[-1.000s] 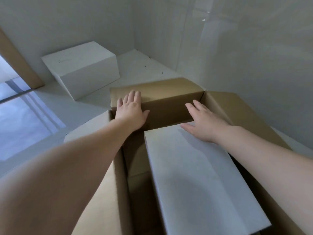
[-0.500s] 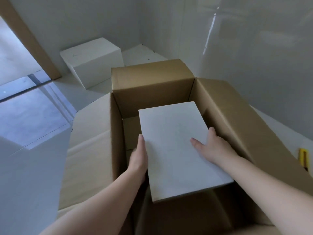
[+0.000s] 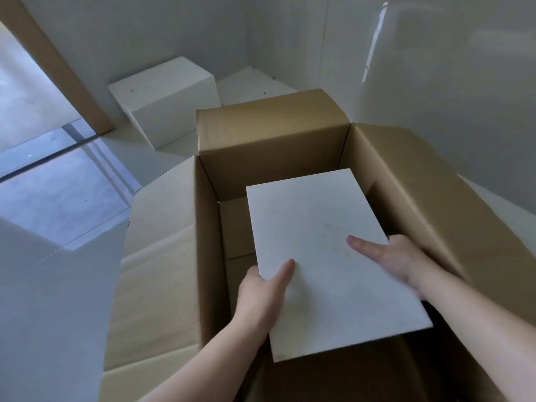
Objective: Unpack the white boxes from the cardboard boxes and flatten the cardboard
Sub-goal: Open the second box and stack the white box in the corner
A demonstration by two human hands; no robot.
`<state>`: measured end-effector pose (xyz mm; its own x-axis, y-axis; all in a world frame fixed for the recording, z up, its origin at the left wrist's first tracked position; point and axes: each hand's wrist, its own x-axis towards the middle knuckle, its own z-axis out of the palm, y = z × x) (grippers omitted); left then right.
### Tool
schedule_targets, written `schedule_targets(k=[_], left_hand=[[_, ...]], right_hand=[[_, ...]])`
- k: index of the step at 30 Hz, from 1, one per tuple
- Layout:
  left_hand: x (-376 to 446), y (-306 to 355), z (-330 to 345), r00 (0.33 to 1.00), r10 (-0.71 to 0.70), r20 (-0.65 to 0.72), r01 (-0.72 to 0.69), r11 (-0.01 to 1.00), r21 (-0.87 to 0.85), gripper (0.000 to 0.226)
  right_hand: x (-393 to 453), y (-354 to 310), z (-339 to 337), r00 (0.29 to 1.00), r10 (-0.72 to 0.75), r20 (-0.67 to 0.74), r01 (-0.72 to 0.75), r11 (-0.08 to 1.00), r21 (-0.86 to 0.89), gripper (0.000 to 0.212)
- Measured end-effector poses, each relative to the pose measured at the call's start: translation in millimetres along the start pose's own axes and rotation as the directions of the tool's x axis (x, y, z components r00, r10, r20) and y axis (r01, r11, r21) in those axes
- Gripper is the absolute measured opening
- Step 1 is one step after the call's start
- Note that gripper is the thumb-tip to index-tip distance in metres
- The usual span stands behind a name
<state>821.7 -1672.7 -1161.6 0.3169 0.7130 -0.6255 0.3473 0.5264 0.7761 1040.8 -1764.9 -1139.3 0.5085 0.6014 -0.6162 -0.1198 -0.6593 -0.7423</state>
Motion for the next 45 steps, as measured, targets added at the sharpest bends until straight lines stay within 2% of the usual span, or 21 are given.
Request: schedule_targets(k=[2,5,10,12,15,17,21,24,27,29,32,35,39,42,45], left_hand=[[3,2,-2,0.999,-0.002,0.036,0.003,1.0,-0.022,0.039],[0,22,-10,0.998,0.016,0.068,-0.016,1.0,0.001,0.044],[-50,106,-37,0.99,0.09,0.105,-0.103,0.986,0.131,0.044],[-82,154,-50,0.984,0.115,0.136,-0.137,0.976,0.166,0.038],[-129,238,-68,0.972,0.105,0.21,-0.155,0.96,0.234,0.051],[-154,298,-81,0.966,0.106,0.236,-0.166,0.953,0.252,0.051],[-184,413,-106,0.963,0.109,0.246,-0.177,0.945,0.275,0.051],[-188,483,-122,0.966,0.132,0.221,-0.187,0.95,0.251,0.048],[-173,527,-134,0.962,0.178,0.209,-0.224,0.948,0.226,0.04],[-147,545,-143,0.96,0.176,0.217,-0.226,0.947,0.23,0.046],[-72,564,-165,0.954,0.175,0.243,-0.237,0.936,0.259,0.057],[36,578,-195,0.947,0.172,0.27,-0.255,0.914,0.314,0.036],[188,593,-250,0.937,0.116,0.331,-0.261,0.86,0.438,0.048],[284,594,-289,0.945,0.06,0.322,-0.215,0.855,0.471,0.042],[356,590,-313,0.951,0.001,0.308,-0.153,0.87,0.468,0.026]], right_hand=[[0,-3,2,0.999,-0.027,0.03,0.027,1.0,0.009,0.074],[-13,-20,4,0.998,-0.059,-0.019,0.059,0.998,0.008,0.072],[-86,-74,6,0.989,-0.052,-0.139,0.08,0.977,0.199,0.054],[-127,-111,0,0.981,-0.039,-0.188,0.079,0.974,0.211,0.06],[-190,-179,-14,0.969,0.006,-0.247,0.05,0.974,0.22,0.065],[-221,-229,-23,0.963,0.046,-0.266,0.018,0.972,0.232,0.07],[-251,-332,-34,0.954,0.001,-0.3,0.077,0.965,0.249,0.078],[-253,-408,-34,0.953,-0.099,-0.287,0.178,0.948,0.264,0.057],[-237,-458,-29,0.949,-0.164,-0.269,0.233,0.94,0.25,0.039],[-212,-478,-19,0.947,-0.17,-0.272,0.237,0.943,0.235,0.038],[-148,-494,12,0.938,-0.142,-0.315,0.211,0.958,0.195,0.051],[-59,-504,68,0.935,-0.081,-0.345,0.178,0.949,0.26,0.05],[67,-515,165,0.941,0.038,-0.337,0.091,0.929,0.358,0.034],[150,-518,234,0.929,0.112,-0.353,0.04,0.917,0.396,0.037],[208,-519,284,0.933,0.156,-0.324,-0.01,0.912,0.41,0.041]])
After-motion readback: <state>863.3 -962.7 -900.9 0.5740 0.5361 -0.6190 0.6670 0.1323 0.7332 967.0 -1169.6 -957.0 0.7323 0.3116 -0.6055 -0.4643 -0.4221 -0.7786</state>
